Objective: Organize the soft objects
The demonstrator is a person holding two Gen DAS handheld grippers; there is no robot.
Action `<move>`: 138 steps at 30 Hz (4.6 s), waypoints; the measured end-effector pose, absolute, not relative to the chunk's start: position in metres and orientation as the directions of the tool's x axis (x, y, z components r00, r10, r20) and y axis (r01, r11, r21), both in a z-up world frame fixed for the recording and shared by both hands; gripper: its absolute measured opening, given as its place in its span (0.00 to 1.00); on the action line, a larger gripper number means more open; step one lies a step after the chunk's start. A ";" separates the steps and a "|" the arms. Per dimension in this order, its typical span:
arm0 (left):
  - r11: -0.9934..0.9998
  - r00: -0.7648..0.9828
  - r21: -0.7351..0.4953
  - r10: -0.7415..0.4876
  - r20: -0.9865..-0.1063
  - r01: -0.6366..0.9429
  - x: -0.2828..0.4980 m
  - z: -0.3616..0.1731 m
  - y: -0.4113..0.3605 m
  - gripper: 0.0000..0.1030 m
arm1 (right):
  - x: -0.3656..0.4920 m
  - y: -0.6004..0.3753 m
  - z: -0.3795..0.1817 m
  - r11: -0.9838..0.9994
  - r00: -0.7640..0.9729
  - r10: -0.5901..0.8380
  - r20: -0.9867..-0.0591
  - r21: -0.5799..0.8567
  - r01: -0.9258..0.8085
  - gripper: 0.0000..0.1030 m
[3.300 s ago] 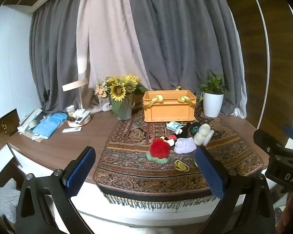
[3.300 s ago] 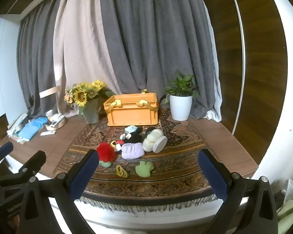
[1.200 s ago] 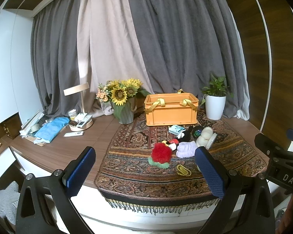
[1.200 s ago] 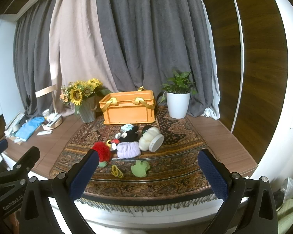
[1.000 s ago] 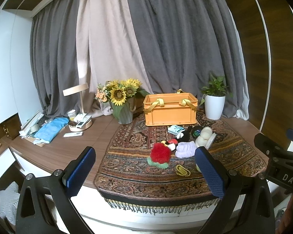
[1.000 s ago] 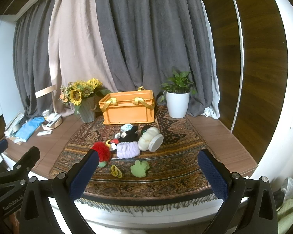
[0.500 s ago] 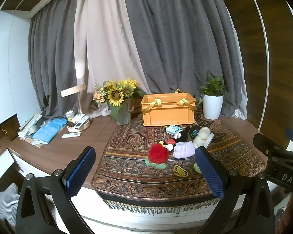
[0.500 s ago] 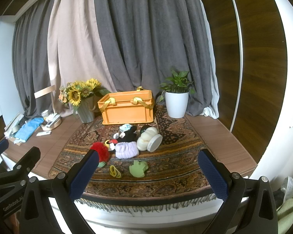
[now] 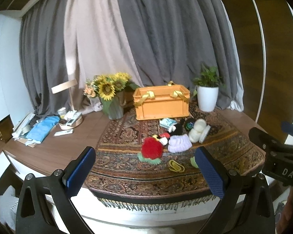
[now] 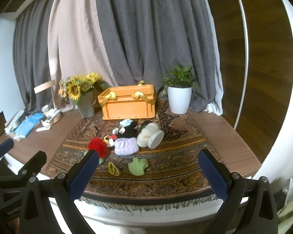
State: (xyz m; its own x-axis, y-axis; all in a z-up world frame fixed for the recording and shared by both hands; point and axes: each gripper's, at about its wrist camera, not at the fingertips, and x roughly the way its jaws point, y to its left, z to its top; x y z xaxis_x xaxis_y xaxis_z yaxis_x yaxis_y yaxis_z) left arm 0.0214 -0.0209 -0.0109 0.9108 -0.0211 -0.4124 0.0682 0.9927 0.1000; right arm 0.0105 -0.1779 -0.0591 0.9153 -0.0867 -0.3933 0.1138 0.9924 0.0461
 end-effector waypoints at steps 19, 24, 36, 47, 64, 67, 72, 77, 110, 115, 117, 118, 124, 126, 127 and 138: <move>0.944 0.829 0.173 -0.149 -0.540 0.282 0.095 -0.098 -0.060 0.92 | 0.127 -0.195 -0.139 0.998 0.791 0.066 -0.609 0.033 -0.058 0.99; 0.932 0.774 0.139 -0.188 -0.604 0.334 0.125 -0.129 -0.066 0.87 | 0.150 -0.197 -0.161 0.997 0.762 0.072 -0.644 0.052 -0.051 0.97; 0.878 0.677 0.098 -0.286 -0.678 0.469 0.174 -0.185 -0.071 0.79 | 0.188 -0.191 -0.195 0.994 0.729 0.079 -0.679 0.107 -0.009 0.91; 0.825 0.620 0.066 -0.366 -0.694 0.561 0.202 -0.206 -0.078 0.72 | 0.209 -0.190 -0.205 0.978 0.711 0.102 -0.695 0.201 0.056 0.81; 0.803 0.576 -0.017 -0.442 -0.688 0.596 0.218 -0.209 -0.078 0.54 | 0.228 -0.194 -0.222 0.939 0.646 0.159 -0.746 0.317 0.135 0.62; 0.809 0.571 -0.034 -0.444 -0.690 0.587 0.218 -0.209 -0.077 0.54 | 0.228 -0.197 -0.222 0.933 0.645 0.164 -0.746 0.329 0.143 0.62; 0.821 0.572 -0.049 -0.437 -0.694 0.568 0.218 -0.208 -0.075 0.53 | 0.222 -0.199 -0.212 0.945 0.664 0.137 -0.735 0.298 0.135 0.61; 0.844 0.581 -0.071 -0.425 -0.695 0.532 0.217 -0.205 -0.075 0.53 | 0.218 -0.203 -0.204 0.953 0.684 0.101 -0.723 0.269 0.143 0.61; 0.945 0.796 -0.084 -0.313 -0.517 0.317 0.271 -0.067 -0.036 0.53 | 0.265 -0.178 -0.089 0.982 0.826 0.042 -0.562 0.174 0.068 0.61; 0.946 0.812 -0.077 -0.312 -0.494 0.316 0.296 -0.047 -0.027 0.53 | 0.288 -0.169 -0.068 0.984 0.845 0.024 -0.533 0.164 0.075 0.61; 0.944 0.815 -0.075 -0.316 -0.486 0.322 0.305 -0.039 -0.024 0.53 | 0.296 -0.166 -0.062 0.983 0.850 0.023 -0.526 0.166 0.077 0.61; 0.944 0.817 -0.074 -0.317 -0.482 0.323 0.310 -0.035 -0.022 0.53 | 0.301 -0.164 -0.059 0.982 0.854 0.022 -0.520 0.170 0.078 0.61; 0.940 0.821 -0.065 -0.324 -0.470 0.334 0.337 -0.020 -0.014 0.53 | 0.327 -0.159 -0.045 0.981 0.863 0.014 -0.505 0.172 0.085 0.61; 0.943 0.825 -0.063 -0.316 -0.468 0.326 0.347 -0.015 -0.011 0.53 | 0.336 -0.157 -0.040 0.984 0.865 0.012 -0.502 0.159 0.079 0.61; 0.944 0.826 -0.063 -0.314 -0.468 0.323 0.349 -0.014 -0.011 0.53 | 0.340 -0.157 -0.037 0.985 0.869 0.016 -0.495 0.156 0.071 0.61; 0.964 0.850 -0.059 -0.257 -0.460 0.259 0.401 0.006 -0.012 0.53 | 0.403 -0.164 -0.011 0.990 0.878 0.065 -0.475 0.144 0.005 0.61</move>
State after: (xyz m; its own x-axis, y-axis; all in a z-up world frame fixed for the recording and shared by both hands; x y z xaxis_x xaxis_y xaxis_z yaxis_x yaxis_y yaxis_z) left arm 0.4012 -0.0118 0.0064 0.8500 -0.2567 -0.4600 0.2589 0.9641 -0.0595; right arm 0.4030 -0.1639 -0.0113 0.8777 0.0649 -0.4749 0.0049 0.9895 0.1443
